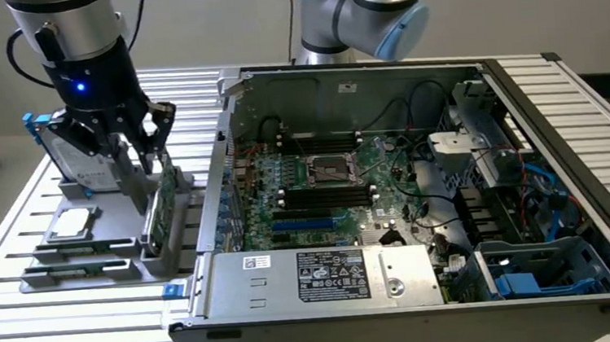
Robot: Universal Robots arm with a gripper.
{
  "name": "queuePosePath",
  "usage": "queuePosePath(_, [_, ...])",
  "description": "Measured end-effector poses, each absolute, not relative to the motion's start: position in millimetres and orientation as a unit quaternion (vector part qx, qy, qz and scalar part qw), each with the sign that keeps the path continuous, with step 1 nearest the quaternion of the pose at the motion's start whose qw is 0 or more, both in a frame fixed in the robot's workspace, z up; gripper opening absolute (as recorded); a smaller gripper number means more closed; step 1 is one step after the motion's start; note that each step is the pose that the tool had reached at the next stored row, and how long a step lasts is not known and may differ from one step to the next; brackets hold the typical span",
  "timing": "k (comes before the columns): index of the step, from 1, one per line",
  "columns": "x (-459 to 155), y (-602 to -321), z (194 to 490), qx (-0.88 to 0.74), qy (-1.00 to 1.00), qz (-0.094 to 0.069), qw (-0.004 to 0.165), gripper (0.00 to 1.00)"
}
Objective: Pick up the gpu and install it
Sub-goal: 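Pick up the gpu and move the gpu toward the slot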
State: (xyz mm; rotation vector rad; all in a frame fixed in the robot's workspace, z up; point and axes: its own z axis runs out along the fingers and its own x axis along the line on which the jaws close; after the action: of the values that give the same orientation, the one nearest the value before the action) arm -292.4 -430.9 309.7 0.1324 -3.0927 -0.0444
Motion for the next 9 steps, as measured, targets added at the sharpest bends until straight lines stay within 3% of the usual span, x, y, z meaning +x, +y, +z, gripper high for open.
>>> queuePosePath(9, [-293,-430,293,0.054,-0.998,-0.014,0.020,0.36])
